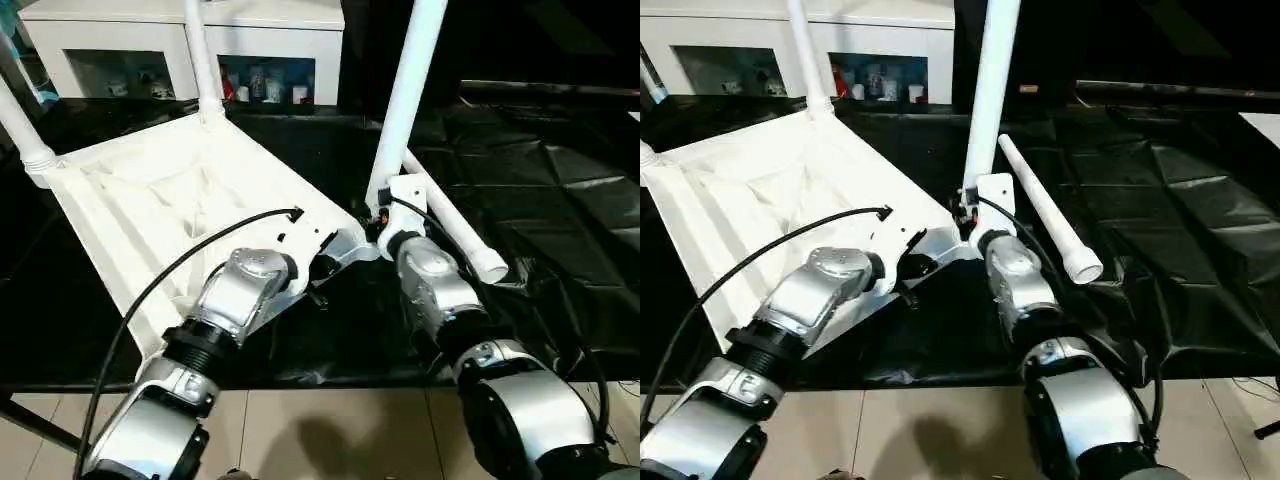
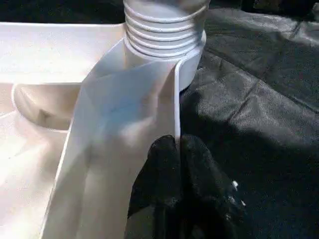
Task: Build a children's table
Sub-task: Rotate leg to tighten
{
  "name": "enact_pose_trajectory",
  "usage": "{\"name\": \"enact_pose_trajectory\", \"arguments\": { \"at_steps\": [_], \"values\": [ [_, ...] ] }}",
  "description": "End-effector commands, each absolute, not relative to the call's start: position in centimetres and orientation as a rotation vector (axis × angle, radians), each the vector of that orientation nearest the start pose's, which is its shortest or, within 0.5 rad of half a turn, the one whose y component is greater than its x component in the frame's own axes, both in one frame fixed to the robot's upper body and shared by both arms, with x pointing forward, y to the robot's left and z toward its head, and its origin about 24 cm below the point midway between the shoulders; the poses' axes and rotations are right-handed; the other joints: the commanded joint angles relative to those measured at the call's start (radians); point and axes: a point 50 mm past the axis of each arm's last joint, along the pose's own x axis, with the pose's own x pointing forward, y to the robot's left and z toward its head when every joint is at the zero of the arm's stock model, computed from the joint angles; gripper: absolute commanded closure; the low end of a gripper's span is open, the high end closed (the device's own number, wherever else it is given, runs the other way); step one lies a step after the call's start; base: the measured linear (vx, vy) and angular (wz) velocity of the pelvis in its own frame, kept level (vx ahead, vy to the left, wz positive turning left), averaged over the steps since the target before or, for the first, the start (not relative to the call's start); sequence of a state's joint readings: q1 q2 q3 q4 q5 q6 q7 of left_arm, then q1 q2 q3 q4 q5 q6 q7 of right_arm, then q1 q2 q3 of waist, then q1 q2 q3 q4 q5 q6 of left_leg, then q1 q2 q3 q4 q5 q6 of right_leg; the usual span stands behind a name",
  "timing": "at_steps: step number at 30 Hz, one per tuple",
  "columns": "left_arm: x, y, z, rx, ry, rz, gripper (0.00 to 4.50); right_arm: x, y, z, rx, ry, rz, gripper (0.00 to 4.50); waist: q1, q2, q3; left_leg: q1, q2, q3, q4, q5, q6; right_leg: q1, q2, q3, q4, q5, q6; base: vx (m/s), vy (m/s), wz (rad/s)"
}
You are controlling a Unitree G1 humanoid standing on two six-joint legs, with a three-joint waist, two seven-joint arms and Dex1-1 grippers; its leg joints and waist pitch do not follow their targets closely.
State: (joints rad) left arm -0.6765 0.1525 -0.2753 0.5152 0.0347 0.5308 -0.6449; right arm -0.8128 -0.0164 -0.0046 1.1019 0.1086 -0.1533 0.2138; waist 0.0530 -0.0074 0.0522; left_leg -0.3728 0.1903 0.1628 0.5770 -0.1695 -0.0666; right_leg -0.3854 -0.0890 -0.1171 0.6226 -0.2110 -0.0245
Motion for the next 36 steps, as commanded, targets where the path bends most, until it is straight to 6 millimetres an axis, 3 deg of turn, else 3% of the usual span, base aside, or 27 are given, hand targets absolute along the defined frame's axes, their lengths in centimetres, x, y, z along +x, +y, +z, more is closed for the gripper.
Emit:
{"name": "enact_pose_trajectory", "arguments": {
  "at_steps": [1, 3, 9, 12, 15, 22, 23, 25, 27, 31, 36],
  "values": [
    [34.3, 7.0, 8.2, 0.328, 0.391, -0.911, 4.5, 35.3, -8.5, 1.4, 0.006, 0.334, 0.45, 1.81, 0.011, 0.011, -0.06, 0.004, 0.046, -0.01, -0.069, -0.245, 0.022, 0.046, -0.079, 0.07, -0.088, -0.153, -0.212, 0.0, 0.0, 0.0],
    [34.3, 7.1, 8.2, 0.335, 0.389, -0.914, 4.5, 35.3, -8.5, 1.6, 0.014, 0.324, 0.457, 1.56, 0.012, 0.01, -0.061, 0.002, 0.047, -0.007, -0.069, -0.207, 0.037, 0.05, -0.075, 0.07, -0.078, -0.086, -0.229, 0.0, 0.0, 0.0],
    [34.2, 7.9, 8.1, 0.365, 0.384, -0.963, 4.5, 35.4, -8.9, 3.2, 0.058, 0.225, 0.617, 1.03, 0.018, 0.011, -0.064, 0.007, 0.049, -0.003, -0.065, -0.186, 0.061, 0.053, -0.074, 0.07, -0.075, -0.035, -0.247, 0.0, 0.0, 0.0],
    [33.7, 8.9, 8.0, 0.407, 0.367, -1.065, 4.5, 34.1, -10.6, 4.1, 0.01, 0.165, 0.793, 0.7, 0.023, 0.012, -0.068, 0.006, 0.049, -0.004, -0.059, -0.14, 0.092, 0.057, -0.072, 0.069, -0.068, 0.039, -0.252, 0.0, 0.0, 0.0],
    [33.5, 9.3, 7.9, 0.414, 0.369, -1.111, 4.5, 33.4, -11.5, 4.3, -0.01, 0.157, 0.852, 0.54, 0.04, 0.014, -0.069, 0.01, 0.05, -0.003, -0.056, -0.101, 0.113, 0.056, -0.072, 0.069, -0.064, 0.085, -0.253, 0.0, 0.0, 0.0],
    [31.8, 10.4, 7.5, 0.467, 0.368, -1.328, 4.5, 31.1, -13.8, 4.6, -0.066, 0.187, 1.017, 0.54, 0.054, 0.016, -0.067, 0.011, 0.053, -0.003, -0.058, -0.134, 0.094, 0.055, -0.072, 0.068, -0.067, 0.037, -0.247, 0.0, 0.0, 0.0],
    [31.7, 10.5, 7.4, 0.476, 0.369, -1.352, 4.5, 30.7, -14.0, 4.6, -0.081, 0.199, 1.046, 0.54, 0.059, 0.025, -0.068, 0.011, 0.053, -0.003, -0.057, -0.136, 0.09, 0.053, -0.072, 0.068, -0.066, 0.033, -0.246, 0.0, 0.0, 0.0],
    [31.6, 10.6, 7.4, 0.477, 0.369, -1.365, 4.5, 30.5, -14.2, 4.6, -0.092, 0.208, 1.062, 0.54, 0.063, 0.02, -0.068, 0.016, 0.055, 0.0, -0.057, -0.147, 0.083, 0.049, -0.072, 0.069, -0.067, 0.033, -0.249, 0.0, 0.0, 0.0],
    [31.5, 10.7, 7.4, 0.462, 0.368, -1.388, 4.5, 30.1, -14.4, 4.6, -0.108, 0.228, 1.093, 0.54, 0.065, 0.023, -0.068, 0.014, 0.055, 0.0, -0.057, -0.152, 0.073, 0.05, -0.074, 0.069, -0.066, 0.016, -0.252, 0.0, 0.0, 0.0],
    [31.4, 10.8, 7.6, 0.452, 0.364, -1.415, 4.5, 29.9, -14.5, 4.7, -0.109, 0.246, 1.11, 0.54, 0.067, 0.017, -0.07, 0.009, 0.053, -0.002, -0.056, -0.138, 0.072, 0.053, -0.076, 0.069, -0.063, 0.025, -0.248, 0.0, 0.0, 0.0],
    [31.3, 10.9, 7.6, 0.453, 0.362, -1.425, 4.5, 29.9, -14.4, 4.6, -0.118, 0.257, 1.112, 1.01, 0.068, 0.017, -0.07, 0.009, 0.053, -0.002, -0.054, -0.136, 0.068, 0.053, -0.077, 0.068, -0.064, 0.009, -0.242, 0.0, 0.0, 0.0]
  ]
}}
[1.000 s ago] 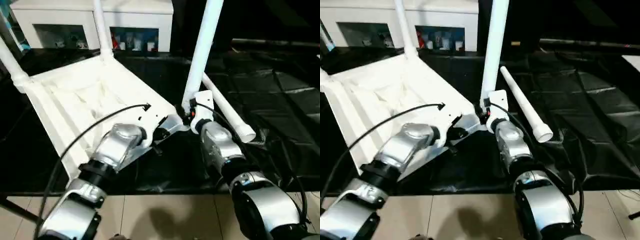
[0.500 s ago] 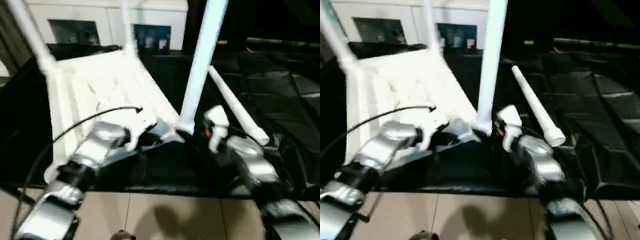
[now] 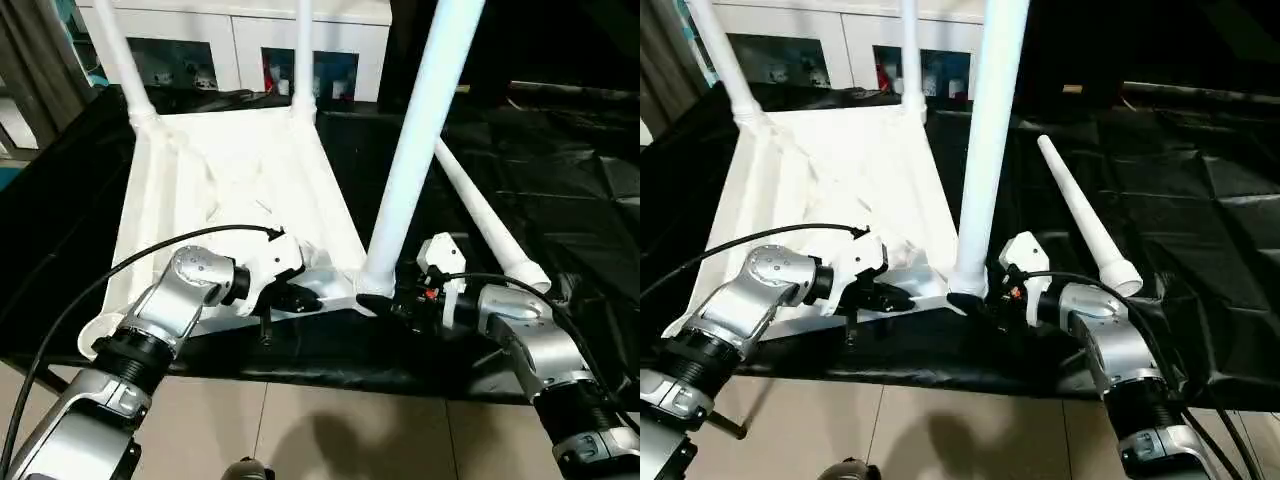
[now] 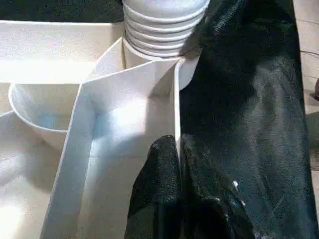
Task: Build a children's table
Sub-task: Rotate leg to tighten
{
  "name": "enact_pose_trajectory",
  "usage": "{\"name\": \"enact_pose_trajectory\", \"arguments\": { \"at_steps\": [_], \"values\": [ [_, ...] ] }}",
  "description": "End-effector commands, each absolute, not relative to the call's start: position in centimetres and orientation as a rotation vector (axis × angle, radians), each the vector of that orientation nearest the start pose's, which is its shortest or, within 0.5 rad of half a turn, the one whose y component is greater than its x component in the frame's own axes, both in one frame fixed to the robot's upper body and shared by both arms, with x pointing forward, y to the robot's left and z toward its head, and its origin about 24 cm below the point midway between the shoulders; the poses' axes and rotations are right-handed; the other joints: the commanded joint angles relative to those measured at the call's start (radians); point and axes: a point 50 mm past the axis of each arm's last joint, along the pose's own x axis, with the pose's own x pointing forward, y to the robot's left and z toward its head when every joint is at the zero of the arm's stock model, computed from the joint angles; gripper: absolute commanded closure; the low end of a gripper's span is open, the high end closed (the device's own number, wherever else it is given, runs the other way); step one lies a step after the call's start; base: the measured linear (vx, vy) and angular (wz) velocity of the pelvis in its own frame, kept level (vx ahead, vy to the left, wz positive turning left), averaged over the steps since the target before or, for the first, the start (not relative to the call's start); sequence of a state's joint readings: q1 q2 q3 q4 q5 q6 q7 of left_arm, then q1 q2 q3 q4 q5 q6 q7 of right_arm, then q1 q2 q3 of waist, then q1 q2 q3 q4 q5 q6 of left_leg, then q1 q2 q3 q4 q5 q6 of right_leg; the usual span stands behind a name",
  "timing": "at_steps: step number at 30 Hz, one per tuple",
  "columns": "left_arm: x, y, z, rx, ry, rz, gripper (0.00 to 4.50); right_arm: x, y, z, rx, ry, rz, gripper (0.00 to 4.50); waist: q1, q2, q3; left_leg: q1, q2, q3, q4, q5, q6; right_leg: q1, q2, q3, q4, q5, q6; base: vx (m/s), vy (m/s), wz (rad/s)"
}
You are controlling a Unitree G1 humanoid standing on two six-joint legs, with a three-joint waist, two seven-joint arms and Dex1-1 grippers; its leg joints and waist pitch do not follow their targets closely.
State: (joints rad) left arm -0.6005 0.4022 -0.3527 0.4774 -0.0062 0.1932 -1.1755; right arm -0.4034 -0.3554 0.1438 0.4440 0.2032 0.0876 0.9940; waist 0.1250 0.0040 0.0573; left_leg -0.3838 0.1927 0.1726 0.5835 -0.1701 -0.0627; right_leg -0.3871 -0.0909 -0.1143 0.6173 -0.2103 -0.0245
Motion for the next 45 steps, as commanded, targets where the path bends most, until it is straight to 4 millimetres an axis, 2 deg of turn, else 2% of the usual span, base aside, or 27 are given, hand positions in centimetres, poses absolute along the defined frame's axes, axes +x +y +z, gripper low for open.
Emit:
{"name": "enact_pose_trajectory", "arguments": {
  "at_steps": [1, 3, 5, 8, 16, 18, 20, 22, 23, 24, 25, 27, 28, 29, 30, 31, 32, 35, 36, 37, 39, 40, 41, 42, 43, 45],
  "values": [
    [31.3, 10.9, 7.6, 0.453, 0.362, -1.425, 4.5, 29.9, -14.4, 4.6, -0.118, 0.259, 1.112, 1.12, -0.004, 0.005, -0.076, 0.019, 0.05, -0.012, -0.06, -0.127, 0.066, 0.055, -0.074, 0.066, -0.056, 0.02, -0.243, 0.0, 0.0, 0.0],
    [31.3, 11.0, 7.5, 0.454, 0.361, -1.427, 4.5, 29.9, -14.4, 4.6, -0.117, 0.263, 1.114, 1.21, -0.004, 0.004, -0.077, 0.019, 0.05, -0.012, -0.058, -0.119, 0.069, 0.055, -0.073, 0.065, -0.055, 0.035, -0.246, 0.0, 0.0, 0.0],
    [31.3, 11.0, 7.5, 0.455, 0.361, -1.425, 4.5, 29.8, -14.4, 4.5, -0.108, 0.269, 1.114, 1.54, -0.002, 0.004, -0.077, 0.019, 0.05, -0.012, -0.057, -0.113, 0.073, 0.056, -0.073, 0.065, -0.053, 0.042, -0.248, 0.0, 0.0, 0.0],
    [31.3, 11.1, 7.4, 0.455, 0.363, -1.425, 4.5, 29.7, -14.4, 4.5, -0.105, 0.277, 1.113, 1.66, -0.002, 0.003, -0.077, 0.019, 0.05, -0.012, -0.056, -0.117, 0.073, 0.055, -0.074, 0.065, -0.053, 0.032, -0.246, 0.0, 0.0, 0.0],
    [31.4, 11.1, 7.1, 0.437, 0.379, -1.398, 4.5, 29.8, -14.5, 3.8, -0.07, 0.292, 1.059, 1.73, -0.002, 0.003, -0.077, 0.017, 0.049, -0.012, -0.056, -0.124, 0.067, 0.056, -0.075, 0.065, -0.054, 0.006, -0.24, 0.0, 0.0, 0.0],
    [32.0, 10.8, 7.0, 0.418, 0.383, -1.321, 4.5, 30.4, -14.7, 3.0, -0.045, 0.309, 0.928, 1.73, -0.004, 0.004, -0.075, 0.019, 0.05, -0.013, -0.057, -0.14, 0.057, 0.053, -0.075, 0.065, -0.056, -0.016, -0.24, 0.0, 0.0, 0.0],
    [32.5, 10.5, 7.0, 0.408, 0.377, -1.264, 4.5, 30.8, -14.9, 2.4, -0.024, 0.331, 0.824, 1.74, -0.009, 0.001, -0.071, 0.018, 0.049, -0.012, -0.061, -0.173, 0.034, 0.051, -0.077, 0.067, -0.063, -0.072, -0.235, 0.0, 0.0, 0.0],
    [33.2, 9.8, 7.0, 0.39, 0.362, -1.188, 4.5, 31.4, -15.1, 1.6, 0.002, 0.371, 0.698, 1.74, -0.018, 0.0, -0.068, 0.021, 0.046, -0.014, -0.065, -0.217, 0.008, 0.051, -0.076, 0.068, -0.073, -0.169, -0.211, 0.0, 0.0, 0.0],
    [33.7, 8.9, 6.9, 0.361, 0.359, -1.122, 4.5, 31.8, -14.9, 1.1, 0.042, 0.39, 0.593, 1.74, -0.021, 0.0, -0.067, 0.021, 0.045, -0.013, -0.065, -0.221, 0.003, 0.05, -0.075, 0.069, -0.074, -0.183, -0.207, 0.0, 0.0, 0.0],
    [34.0, 8.1, 6.8, 0.333, 0.36, -1.068, 4.5, 32.2, -14.6, 0.9, 0.072, 0.393, 0.513, 1.74, -0.023, 0.006, -0.064, 0.025, 0.045, -0.015, -0.067, -0.253, -0.013, 0.046, -0.077, 0.069, -0.08, -0.238, -0.198, 0.0, 0.0, 0.0],
    [34.0, 8.1, 6.8, 0.333, 0.36, -1.068, 4.5, 32.2, -14.6, 0.9, 0.072, 0.393, 0.513, 1.74, -0.026, 0.0, -0.063, 0.026, 0.043, -0.016, -0.067, -0.272, -0.022, 0.048, -0.08, 0.067, -0.088, -0.289, -0.18, 0.0, 0.0, 0.0],
    [34.4, 6.0, 6.4, 0.3, 0.369, -0.98, 4.5, 33.1, -13.3, 0.7, 0.119, 0.386, 0.372, 1.74, -0.033, 0.009, -0.064, 0.022, 0.042, -0.017, -0.068, -0.28, -0.024, 0.045, -0.079, 0.069, -0.09, -0.302, -0.167, 0.0, 0.0, 0.0],
    [34.5, 5.6, 6.3, 0.298, 0.369, -0.964, 4.5, 33.2, -13.0, 0.7, 0.123, 0.384, 0.348, 1.74, -0.037, 0.005, -0.062, 0.028, 0.041, -0.017, -0.068, -0.293, -0.027, 0.041, -0.076, 0.069, -0.096, -0.317, -0.162, 0.0, 0.0, 0.0],
    [34.4, 5.1, 6.1, 0.307, 0.368, -0.952, 4.5, 33.4, -12.5, 0.7, 0.141, 0.381, 0.323, 1.74, -0.037, 0.003, -0.063, 0.026, 0.038, -0.017, -0.068, -0.292, -0.023, 0.044, -0.077, 0.068, -0.098, -0.323, -0.158, 0.0, 0.0, 0.0],
    [34.4, 4.9, 6.1, 0.311, 0.368, -0.948, 4.5, 33.5, -12.2, 0.7, 0.149, 0.38, 0.313, 1.74, -0.037, 0.004, -0.064, 0.025, 0.039, -0.018, -0.068, -0.287, -0.021, 0.045, -0.078, 0.069, -0.097, -0.319, -0.156, 0.0, 0.0, 0.0],
    [34.3, 4.2, 5.9, 0.328, 0.365, -0.944, 4.5, 33.7, -11.2, 0.7, 0.171, 0.379, 0.3, 1.74, -0.038, 0.0, -0.065, 0.022, 0.04, -0.017, -0.069, -0.275, -0.01, 0.046, -0.076, 0.069, -0.096, -0.295, -0.154, 0.0, 0.0, 0.0],
    [34.2, 4.0, 5.8, 0.333, 0.365, -0.944, 4.5, 33.8, -10.7, 0.7, 0.172, 0.38, 0.302, 1.74, -0.038, 0.003, -0.066, 0.023, 0.04, -0.017, -0.069, -0.27, -0.008, 0.044, -0.075, 0.07, -0.094, -0.281, -0.159, 0.0, 0.0, 0.0],
    [34.2, 3.7, 5.8, 0.338, 0.359, -0.947, 4.5, 33.9, -9.7, 0.8, 0.152, 0.377, 0.328, 1.74, -0.04, 0.004, -0.065, 0.023, 0.039, -0.016, -0.069, -0.276, -0.002, 0.044, -0.073, 0.07, -0.094, -0.264, -0.163, 0.0, 0.0, 0.0],
    [34.2, 3.8, 5.8, 0.339, 0.359, -0.946, 4.5, 33.9, -9.5, 0.9, 0.152, 0.368, 0.343, 1.74, -0.04, 0.0, -0.066, 0.02, 0.039, -0.016, -0.07, -0.27, 0.003, 0.047, -0.074, 0.07, -0.091, -0.259, -0.165, 0.0, 0.0, 0.0],
    [34.2, 3.8, 5.8, 0.34, 0.359, -0.946, 4.5, 33.9, -9.4, 1.0, 0.153, 0.36, 0.354, 1.74, -0.04, 0.001, -0.065, 0.021, 0.039, -0.016, -0.07, -0.267, 0.006, 0.046, -0.073, 0.07, -0.092, -0.257, -0.164, 0.0, 0.0, 0.0],
    [34.3, 4.1, 5.8, 0.345, 0.359, -0.953, 4.5, 34.0, -9.2, 1.4, 0.158, 0.328, 0.385, 1.74, -0.041, -0.003, -0.063, 0.023, 0.04, -0.015, -0.071, -0.277, 0.011, 0.043, -0.072, 0.071, -0.093, -0.263, -0.165, 0.0, 0.0, 0.0],
    [34.3, 4.2, 5.8, 0.346, 0.359, -0.957, 4.5, 34.1, -9.1, 1.5, 0.158, 0.313, 0.4, 1.39, -0.04, -0.002, -0.064, 0.024, 0.04, -0.015, -0.07, -0.285, 0.012, 0.043, -0.075, 0.072, -0.094, -0.277, -0.166, 0.0, 0.0, 0.0],
    [34.2, 4.2, 5.8, 0.347, 0.358, -0.959, 4.5, 34.1, -9.2, 1.5, 0.157, 0.312, 0.402, 1.39, -0.041, -0.002, -0.064, 0.023, 0.04, -0.015, -0.071, -0.284, 0.012, 0.043, -0.075, 0.072, -0.095, -0.28, -0.165, 0.0, 0.0, 0.0],
    [34.1, 4.8, 5.8, 0.36, 0.348, -0.993, 4.5, 34.2, -9.5, 2.1, 0.157, 0.265, 0.444, 1.18, -0.039, -0.004, -0.064, 0.023, 0.04, -0.015, -0.071, -0.283, 0.015, 0.043, -0.075, 0.071, -0.096, -0.285, -0.162, 0.0, 0.0, 0.0],
    [34.1, 4.9, 5.8, 0.361, 0.35, -1.001, 4.5, 34.3, -9.6, 2.3, 0.159, 0.253, 0.458, 1.02, -0.041, -0.005, -0.065, 0.018, 0.039, -0.015, -0.071, -0.269, 0.021, 0.047, -0.075, 0.072, -0.093, -0.271, -0.16, 0.0, 0.0, 0.0],
    [33.9, 5.4, 5.8, 0.372, 0.342, -1.033, 4.5, 34.3, -9.9, 2.8, 0.138, 0.23, 0.49, 0.87, -0.042, -0.003, -0.066, 0.018, 0.04, -0.015, -0.071, -0.248, 0.03, 0.047, -0.074, 0.073, -0.09, -0.235, -0.168, 0.0, 0.0, 0.0]
  ]
}}
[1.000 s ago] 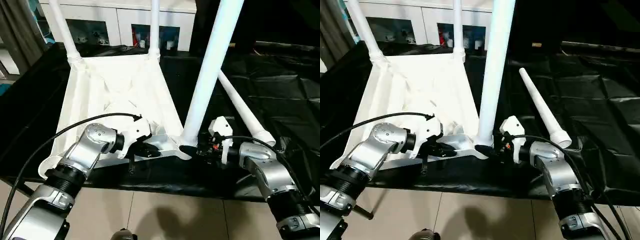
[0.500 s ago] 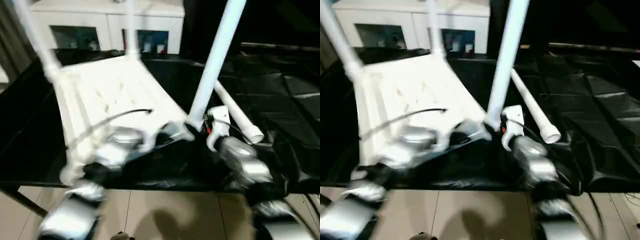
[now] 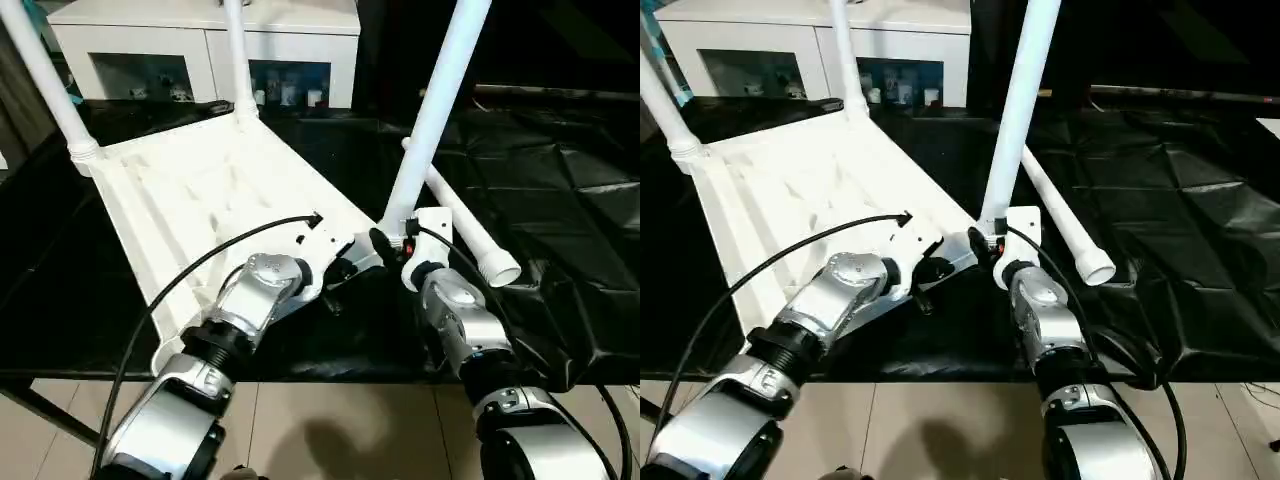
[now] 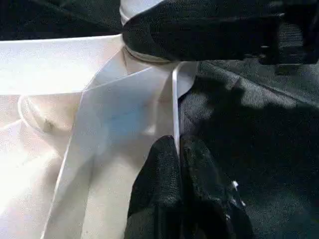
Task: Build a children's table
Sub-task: Rotate leg to tighten
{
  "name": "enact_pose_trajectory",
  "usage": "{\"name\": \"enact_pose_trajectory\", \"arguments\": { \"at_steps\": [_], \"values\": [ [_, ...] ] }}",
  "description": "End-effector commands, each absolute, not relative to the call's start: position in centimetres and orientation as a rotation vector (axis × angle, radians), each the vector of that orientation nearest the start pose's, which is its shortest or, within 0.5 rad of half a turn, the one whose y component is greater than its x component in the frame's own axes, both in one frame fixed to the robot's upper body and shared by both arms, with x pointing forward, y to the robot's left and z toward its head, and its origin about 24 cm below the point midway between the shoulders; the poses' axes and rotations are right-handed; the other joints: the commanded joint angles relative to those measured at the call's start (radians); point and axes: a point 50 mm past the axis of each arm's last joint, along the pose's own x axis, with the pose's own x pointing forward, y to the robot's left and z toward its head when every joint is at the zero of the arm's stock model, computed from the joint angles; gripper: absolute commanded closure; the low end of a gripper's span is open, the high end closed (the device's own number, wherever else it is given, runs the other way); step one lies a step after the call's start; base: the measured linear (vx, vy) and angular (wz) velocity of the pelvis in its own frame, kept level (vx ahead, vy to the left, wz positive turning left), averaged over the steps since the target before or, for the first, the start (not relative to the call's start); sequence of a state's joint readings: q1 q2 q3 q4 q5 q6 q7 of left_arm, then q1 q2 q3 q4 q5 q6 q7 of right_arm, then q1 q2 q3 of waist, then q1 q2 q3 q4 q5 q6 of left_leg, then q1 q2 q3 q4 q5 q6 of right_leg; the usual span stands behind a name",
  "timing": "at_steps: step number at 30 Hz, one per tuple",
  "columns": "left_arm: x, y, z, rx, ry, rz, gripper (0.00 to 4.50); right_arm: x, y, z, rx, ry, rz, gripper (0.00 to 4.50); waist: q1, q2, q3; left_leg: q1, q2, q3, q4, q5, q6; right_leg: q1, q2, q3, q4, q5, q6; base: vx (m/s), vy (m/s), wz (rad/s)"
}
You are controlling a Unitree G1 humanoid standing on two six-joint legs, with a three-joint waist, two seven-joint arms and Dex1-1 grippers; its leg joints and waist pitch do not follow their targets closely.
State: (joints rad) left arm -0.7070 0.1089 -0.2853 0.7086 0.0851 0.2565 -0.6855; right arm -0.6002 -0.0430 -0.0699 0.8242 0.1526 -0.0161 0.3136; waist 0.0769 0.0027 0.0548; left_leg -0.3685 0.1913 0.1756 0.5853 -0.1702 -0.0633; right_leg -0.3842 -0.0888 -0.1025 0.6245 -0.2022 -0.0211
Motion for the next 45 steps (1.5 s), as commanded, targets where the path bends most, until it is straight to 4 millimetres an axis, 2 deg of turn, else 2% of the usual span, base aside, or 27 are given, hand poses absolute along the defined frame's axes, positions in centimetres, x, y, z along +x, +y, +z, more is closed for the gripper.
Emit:
{"name": "enact_pose_trajectory", "arguments": {
  "at_steps": [1, 2, 3, 7, 8, 11, 13, 15, 16, 19, 25, 33, 36, 37, 40, 44, 45],
  "values": [
    [33.8, 5.7, 5.8, 0.378, 0.347, -1.043, 4.5, 34.2, -10.2, 3.0, 0.114, 0.222, 0.52, 0.87, 0.006, -0.004, -0.065, 0.002, 0.042, -0.016, -0.071, -0.233, 0.038, 0.046, -0.075, 0.061, -0.094, -0.216, -0.18, 0.0, 0.0, 0.0],
    [33.7, 6.1, 5.8, 0.387, 0.342, -1.061, 4.5, 34.1, -10.4, 3.2, 0.091, 0.217, 0.555, 0.72, 0.008, -0.004, -0.065, 0.002, 0.043, -0.016, -0.07, -0.223, 0.043, 0.047, -0.076, 0.061, -0.093, -0.202, -0.184, 0.0, 0.0, 0.0],
    [33.7, 6.4, 5.8, 0.389, 0.341, -1.079, 4.5, 33.9, -10.7, 3.4, 0.077, 0.221, 0.593, 0.72, 0.008, -0.003, -0.066, -0.001, 0.042, -0.017, -0.069, -0.198, 0.053, 0.05, -0.073, 0.061, -0.088, -0.165, -0.19, 0.0, 0.0, 0.0],
    [33.3, 7.7, 5.8, 0.388, 0.352, -1.135, 4.5, 33.0, -11.9, 3.6, 0.021, 0.24, 0.721, 0.72, 0.014, 0.0, -0.068, 0.004, 0.046, -0.014, -0.066, -0.174, 0.068, 0.048, -0.072, 0.062, -0.08, -0.09, -0.218, 0.0, 0.0, 0.0],
    [32.9, 8.6, 5.6, 0.398, 0.354, -1.203, 4.5, 32.4, -13.1, 3.8, -0.023, 0.252, 0.792, 0.72, 0.015, 0.0, -0.068, 0.003, 0.045, -0.014, -0.067, -0.179, 0.068, 0.05, -0.071, 0.062, -0.08, -0.09, -0.219, 0.0, 0.0, 0.0],
    [31.8, 9.7, 5.7, 0.388, 0.36, -1.333, 4.5, 31.3, -14.5, 4.2, -0.111, 0.27, 0.915, 0.72, 0.019, 0.003, -0.068, 0.007, 0.049, -0.013, -0.067, -0.191, 0.067, 0.05, -0.072, 0.061, -0.08, -0.083, -0.224, 0.0, 0.0, 0.0],
    [31.5, 10.0, 5.8, 0.386, 0.37, -1.359, 4.5, 31.0, -14.8, 4.4, -0.128, 0.276, 0.953, 0.72, 0.022, 0.003, -0.067, 0.01, 0.051, -0.011, -0.068, -0.192, 0.068, 0.046, -0.071, 0.062, -0.078, -0.077, -0.23, 0.0, 0.0, 0.0],
    [31.0, 10.8, 6.1, 0.381, 0.383, -1.422, 4.5, 30.0, -15.4, 4.7, -0.166, 0.302, 1.047, 0.72, 0.032, 0.003, -0.068, 0.009, 0.053, -0.01, -0.067, -0.18, 0.07, 0.046, -0.071, 0.062, -0.074, -0.067, -0.235, 0.0, 0.0, 0.0],
    [31.0, 10.8, 6.1, 0.379, 0.384, -1.43, 4.5, 29.9, -15.4, 4.7, -0.171, 0.306, 1.057, 0.72, 0.037, 0.002, -0.068, 0.013, 0.056, -0.01, -0.067, -0.18, 0.07, 0.044, -0.072, 0.063, -0.075, -0.067, -0.235, 0.0, 0.0, 0.0],
    [30.8, 11.0, 6.4, 0.378, 0.38, -1.457, 4.5, 29.6, -15.5, 4.8, -0.185, 0.325, 1.09, 0.72, 0.041, 0.0, -0.067, 0.011, 0.053, -0.008, -0.067, -0.185, 0.063, 0.043, -0.074, 0.064, -0.075, -0.081, -0.237, 0.0, 0.0, 0.0],
    [30.5, 11.0, 6.4, 0.373, 0.378, -1.472, 4.5, 29.4, -14.9, 4.8, -0.126, 0.338, 1.128, 0.72, 0.042, -0.002, -0.068, 0.009, 0.052, -0.008, -0.067, -0.18, 0.056, 0.044, -0.076, 0.065, -0.076, -0.105, -0.226, 0.0, 0.0, 0.0],
    [30.4, 10.9, 6.4, 0.369, 0.383, -1.483, 4.5, 29.2, -14.9, 4.6, -0.09, 0.361, 1.137, 1.46, 0.044, -0.001, -0.071, 0.008, 0.051, -0.008, -0.064, -0.152, 0.059, 0.045, -0.075, 0.064, -0.071, -0.068, -0.229, 0.0, 0.0, 0.0],
    [30.4, 11.0, 6.4, 0.368, 0.384, -1.481, 4.5, 29.2, -15.0, 4.6, -0.087, 0.365, 1.134, 1.63, 0.045, -0.001, -0.07, 0.009, 0.051, -0.007, -0.063, -0.156, 0.058, 0.046, -0.075, 0.063, -0.072, -0.075, -0.228, 0.0, 0.0, 0.0],
    [30.4, 11.0, 6.4, 0.366, 0.386, -1.48, 4.5, 29.2, -14.9, 4.5, -0.087, 0.37, 1.13, 1.66, 0.045, -0.005, -0.071, 0.009, 0.051, -0.007, -0.063, -0.153, 0.059, 0.046, -0.075, 0.064, -0.072, -0.074, -0.227, 0.0, 0.0, 0.0],
    [30.3, 11.0, 6.4, 0.375, 0.39, -1.477, 4.5, 29.2, -14.9, 4.3, -0.089, 0.382, 1.117, 1.71, 0.045, -0.003, -0.071, 0.008, 0.051, -0.008, -0.062, -0.143, 0.061, 0.046, -0.074, 0.063, -0.07, -0.066, -0.227, 0.0, 0.0, 0.0],
    [30.8, 10.9, 6.1, 0.383, 0.4, -1.397, 4.5, 29.8, -15.0, 3.4, -0.065, 0.399, 0.996, 1.73, 0.04, -0.004, -0.069, 0.006, 0.05, -0.009, -0.064, -0.149, 0.054, 0.046, -0.076, 0.063, -0.072, -0.08, -0.227, 0.0, 0.0, 0.0],
    [31.4, 10.5, 6.0, 0.376, 0.404, -1.325, 4.5, 30.4, -15.0, 2.7, -0.033, 0.42, 0.874, 1.73, 0.035, -0.002, -0.066, 0.008, 0.049, -0.008, -0.067, -0.174, 0.042, 0.042, -0.076, 0.064, -0.076, -0.119, -0.224, 0.0, 0.0, 0.0]
  ]
}}
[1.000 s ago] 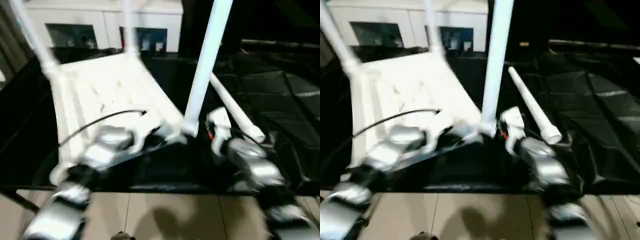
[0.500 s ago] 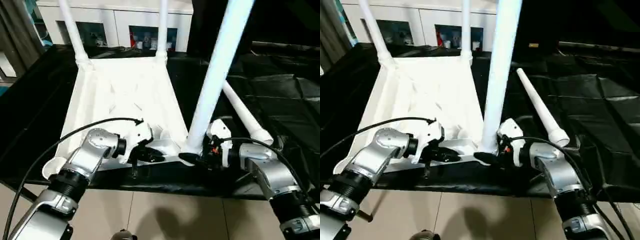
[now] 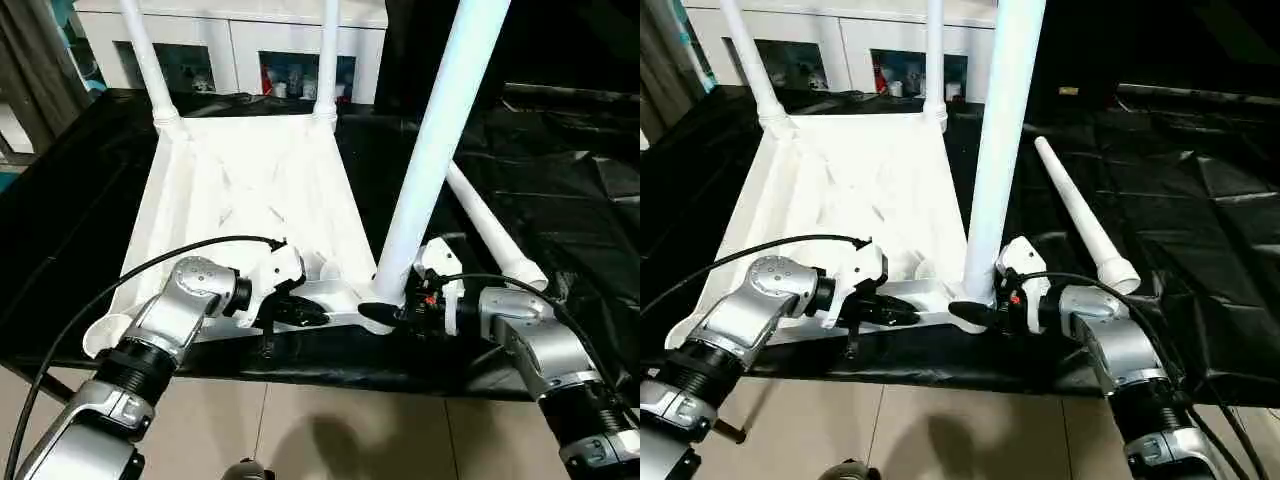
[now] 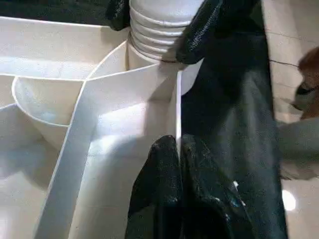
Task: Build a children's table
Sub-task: Rotate leg to tighten
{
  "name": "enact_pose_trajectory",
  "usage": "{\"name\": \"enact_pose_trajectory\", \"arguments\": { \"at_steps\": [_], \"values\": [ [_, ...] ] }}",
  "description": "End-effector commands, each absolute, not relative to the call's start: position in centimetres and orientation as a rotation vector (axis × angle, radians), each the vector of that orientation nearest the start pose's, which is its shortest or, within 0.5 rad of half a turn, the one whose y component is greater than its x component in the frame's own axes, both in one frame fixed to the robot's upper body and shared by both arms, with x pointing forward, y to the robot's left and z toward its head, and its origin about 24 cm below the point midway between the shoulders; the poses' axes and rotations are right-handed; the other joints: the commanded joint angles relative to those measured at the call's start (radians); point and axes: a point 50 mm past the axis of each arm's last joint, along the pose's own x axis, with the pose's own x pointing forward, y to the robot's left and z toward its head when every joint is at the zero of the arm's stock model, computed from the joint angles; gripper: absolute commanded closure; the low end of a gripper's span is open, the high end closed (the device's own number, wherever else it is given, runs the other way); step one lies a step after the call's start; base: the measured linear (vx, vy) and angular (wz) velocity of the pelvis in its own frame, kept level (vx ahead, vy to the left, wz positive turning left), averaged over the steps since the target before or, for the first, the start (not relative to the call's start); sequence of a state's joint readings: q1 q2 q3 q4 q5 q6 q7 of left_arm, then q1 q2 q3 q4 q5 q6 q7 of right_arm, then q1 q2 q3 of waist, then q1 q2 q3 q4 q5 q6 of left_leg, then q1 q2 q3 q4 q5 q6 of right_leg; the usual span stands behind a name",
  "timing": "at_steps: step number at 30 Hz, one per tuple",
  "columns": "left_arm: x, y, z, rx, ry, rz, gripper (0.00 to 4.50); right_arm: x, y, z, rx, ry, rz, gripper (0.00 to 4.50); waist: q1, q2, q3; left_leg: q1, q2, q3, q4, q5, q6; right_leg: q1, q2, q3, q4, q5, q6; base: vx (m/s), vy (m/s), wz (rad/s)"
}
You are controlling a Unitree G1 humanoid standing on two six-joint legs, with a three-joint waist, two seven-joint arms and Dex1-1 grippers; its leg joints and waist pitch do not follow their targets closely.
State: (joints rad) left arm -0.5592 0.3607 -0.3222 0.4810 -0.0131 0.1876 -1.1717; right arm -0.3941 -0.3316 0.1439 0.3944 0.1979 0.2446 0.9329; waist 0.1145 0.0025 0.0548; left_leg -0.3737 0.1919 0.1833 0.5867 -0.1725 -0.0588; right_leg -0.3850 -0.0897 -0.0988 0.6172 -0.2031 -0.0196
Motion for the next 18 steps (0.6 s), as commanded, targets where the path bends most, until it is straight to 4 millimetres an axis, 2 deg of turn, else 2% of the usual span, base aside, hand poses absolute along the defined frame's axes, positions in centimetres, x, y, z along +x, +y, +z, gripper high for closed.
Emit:
{"name": "enact_pose_trajectory", "arguments": {
  "at_steps": [1, 3, 4, 5, 6, 7, 8, 9, 12, 16, 17, 18],
  "values": [
    [31.4, 10.5, 6.0, 0.376, 0.404, -1.325, 4.5, 30.4, -15.0, 2.7, -0.033, 0.42, 0.874, 1.73, -0.007, -0.003, -0.062, 0.017, 0.047, -0.017, -0.071, -0.211, 0.021, 0.042, -0.077, 0.06, -0.079, -0.185, -0.216, 0.0, 0.0, 0.0],
    [32.6, 9.6, 6.1, 0.365, 0.388, -1.194, 4.5, 31.5, -14.9, 1.5, 0.032, 0.466, 0.635, 1.73, -0.014, -0.002, -0.059, 0.017, 0.045, -0.019, -0.076, -0.247, -0.002, 0.043, -0.077, 0.06, -0.087, -0.271, -0.19, 0.0, 0.0, 0.0],
    [33.2, 9.0, 6.2, 0.356, 0.38, -1.131, 4.5, 31.9, -14.6, 1.1, 0.065, 0.476, 0.538, 1.73, -0.019, 0.0, -0.057, 0.026, 0.046, -0.022, -0.078, -0.287, -0.023, 0.037, -0.077, 0.059, -0.094, -0.339, -0.175, 0.0, 0.0, 0.0],
    [33.6, 8.6, 6.3, 0.351, 0.376, -1.093, 4.5, 32.1, -14.4, 0.9, 0.084, 0.482, 0.476, 1.73, -0.024, -0.003, -0.057, 0.026, 0.045, -0.023, -0.078, -0.294, -0.031, 0.037, -0.078, 0.059, -0.097, -0.357, -0.167, 0.0, 0.0, 0.0],
    [33.6, 8.5, 6.3, 0.35, 0.376, -1.086, 4.5, 32.2, -14.3, 0.8, 0.087, 0.483, 0.466, 1.73, -0.027, 0.0, -0.058, 0.025, 0.045, -0.025, -0.078, -0.3, -0.038, 0.038, -0.079, 0.059, -0.096, -0.365, -0.164, 0.0, 0.0, 0.0],
    [34.3, 7.5, 6.4, 0.332, 0.369, -1.003, 4.5, 32.6, -13.4, 0.5, 0.105, 0.488, 0.381, 1.73, -0.034, -0.001, -0.059, 0.018, 0.043, -0.026, -0.08, -0.299, -0.04, 0.039, -0.078, 0.059, -0.098, -0.362, -0.152, 0.0, 0.0, 0.0],
    [34.7, 6.9, 6.6, 0.315, 0.362, -0.958, 4.5, 32.8, -12.8, 0.5, 0.109, 0.484, 0.346, 1.73, -0.032, 0.002, -0.06, 0.02, 0.043, -0.027, -0.08, -0.298, -0.042, 0.039, -0.077, 0.058, -0.099, -0.357, -0.148, 0.0, 0.0, 0.0],
    [34.9, 6.5, 6.7, 0.304, 0.357, -0.927, 4.5, 32.9, -12.4, 0.5, 0.112, 0.481, 0.323, 1.73, -0.033, 0.004, -0.061, 0.026, 0.043, -0.025, -0.078, -0.299, -0.048, 0.033, -0.077, 0.06, -0.1, -0.344, -0.152, 0.0, 0.0, 0.0],
    [35.2, 5.5, 6.8, 0.285, 0.348, -0.896, 4.5, 33.3, -10.9, 0.7, 0.122, 0.461, 0.313, 1.73, -0.029, 0.001, -0.064, 0.022, 0.041, -0.022, -0.076, -0.273, -0.028, 0.038, -0.075, 0.061, -0.098, -0.288, -0.16, 0.0, 0.0, 0.0],
    [35.1, 4.3, 6.8, 0.283, 0.337, -0.933, 4.5, 33.9, -8.7, 2.0, 0.091, 0.36, 0.408, 1.73, -0.03, 0.002, -0.066, 0.017, 0.039, -0.018, -0.073, -0.234, 0.0, 0.041, -0.072, 0.06, -0.093, -0.21, -0.178, 0.0, 0.0, 0.0],
    [35.1, 4.3, 6.7, 0.281, 0.339, -0.939, 4.5, 34.1, -8.6, 2.2, 0.092, 0.338, 0.42, 1.17, -0.028, 0.001, -0.067, 0.016, 0.039, -0.018, -0.072, -0.232, 0.005, 0.042, -0.073, 0.06, -0.091, -0.202, -0.18, 0.0, 0.0, 0.0],
    [35.0, 4.4, 6.7, 0.285, 0.336, -0.951, 4.5, 34.1, -8.5, 2.4, 0.092, 0.326, 0.443, 1.04, -0.028, 0.002, -0.067, 0.016, 0.04, -0.018, -0.072, -0.229, 0.007, 0.043, -0.073, 0.06, -0.09, -0.197, -0.182, 0.0, 0.0, 0.0]
  ]
}}
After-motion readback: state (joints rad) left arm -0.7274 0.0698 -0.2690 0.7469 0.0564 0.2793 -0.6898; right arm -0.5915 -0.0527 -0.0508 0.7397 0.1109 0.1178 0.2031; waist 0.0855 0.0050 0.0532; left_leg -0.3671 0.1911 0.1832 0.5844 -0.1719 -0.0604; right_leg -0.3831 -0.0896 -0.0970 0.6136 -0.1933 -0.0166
